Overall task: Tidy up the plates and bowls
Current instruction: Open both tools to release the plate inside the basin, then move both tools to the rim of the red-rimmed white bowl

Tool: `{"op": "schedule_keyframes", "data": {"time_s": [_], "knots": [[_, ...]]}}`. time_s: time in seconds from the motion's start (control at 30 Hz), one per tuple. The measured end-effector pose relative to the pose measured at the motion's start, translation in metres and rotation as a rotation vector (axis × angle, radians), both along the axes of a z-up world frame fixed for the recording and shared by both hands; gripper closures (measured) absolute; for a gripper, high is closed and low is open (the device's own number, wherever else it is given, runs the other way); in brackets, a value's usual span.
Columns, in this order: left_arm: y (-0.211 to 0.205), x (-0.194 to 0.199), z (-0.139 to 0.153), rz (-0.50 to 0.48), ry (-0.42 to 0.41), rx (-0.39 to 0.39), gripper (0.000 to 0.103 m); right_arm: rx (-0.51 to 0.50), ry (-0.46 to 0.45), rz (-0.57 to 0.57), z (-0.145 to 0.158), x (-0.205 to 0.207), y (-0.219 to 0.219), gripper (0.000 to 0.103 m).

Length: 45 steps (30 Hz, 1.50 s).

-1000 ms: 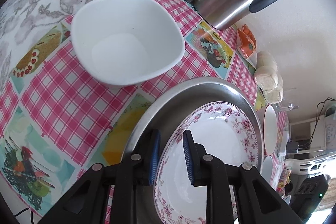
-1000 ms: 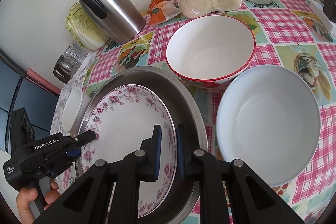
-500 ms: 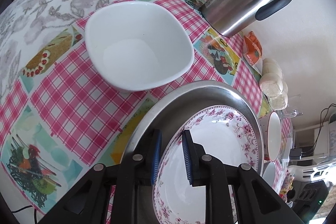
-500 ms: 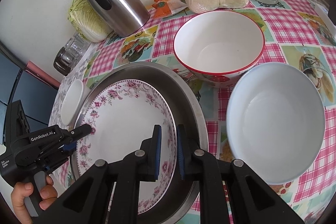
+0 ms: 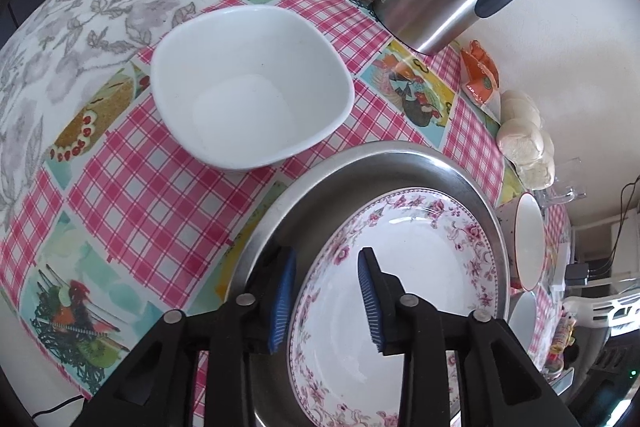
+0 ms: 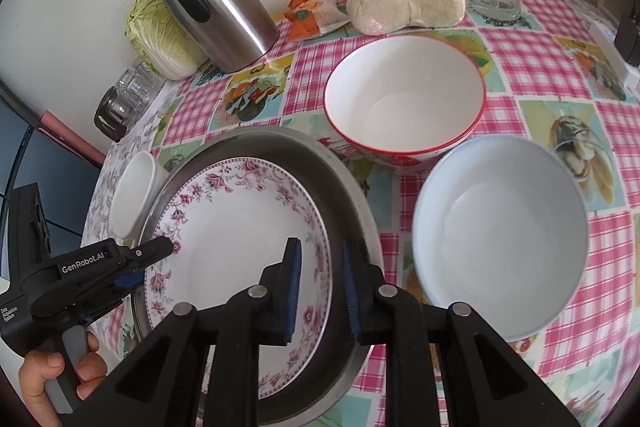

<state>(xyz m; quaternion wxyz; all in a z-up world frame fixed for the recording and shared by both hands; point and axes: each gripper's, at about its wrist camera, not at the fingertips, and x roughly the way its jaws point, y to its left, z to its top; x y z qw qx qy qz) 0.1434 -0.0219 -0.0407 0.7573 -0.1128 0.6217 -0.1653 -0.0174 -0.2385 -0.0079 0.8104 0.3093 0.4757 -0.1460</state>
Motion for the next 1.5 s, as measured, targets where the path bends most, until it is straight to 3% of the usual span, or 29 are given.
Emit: {"op": "schedule_keyframes", "data": {"time_s": [0.23, 0.27, 0.37, 0.63, 0.7, 0.9, 1.13, 1.33, 1.5], "knots": [[0.001, -0.004, 0.028, -0.020, -0.078, 0.033, 0.048, -0.049, -0.050, 0.016, 0.028, -0.005, 0.001, 0.079], [0.000, -0.005, 0.033, -0.024, -0.098, 0.044, 0.040, -0.059, -0.054, 0.014, 0.032, -0.005, 0.001, 0.073], [-0.003, -0.007, 0.044, -0.032, -0.144, 0.080, 0.031, -0.102, -0.051, -0.011, 0.039, -0.007, -0.002, 0.049], [-0.032, -0.014, 0.052, -0.067, -0.207, 0.152, 0.006, -0.151, -0.043, -0.067, 0.045, -0.016, -0.024, 0.023], [-0.041, -0.016, 0.053, -0.078, -0.231, 0.172, 0.002, -0.174, -0.045, -0.074, 0.047, -0.017, -0.028, 0.012], [-0.066, -0.018, 0.065, -0.092, -0.341, 0.203, 0.000, -0.206, -0.068, -0.106, 0.049, -0.024, -0.040, 0.009], [-0.085, -0.012, 0.070, -0.076, -0.392, 0.145, 0.000, -0.211, -0.082, -0.181, 0.044, -0.031, -0.063, 0.008], [-0.108, -0.015, 0.071, -0.082, -0.520, 0.144, 0.000, -0.249, -0.057, -0.235, 0.035, -0.035, -0.083, 0.007], [-0.131, -0.011, 0.062, -0.138, -0.489, 0.097, 0.000, -0.204, -0.035, -0.267, 0.020, -0.036, -0.105, 0.007]]}}
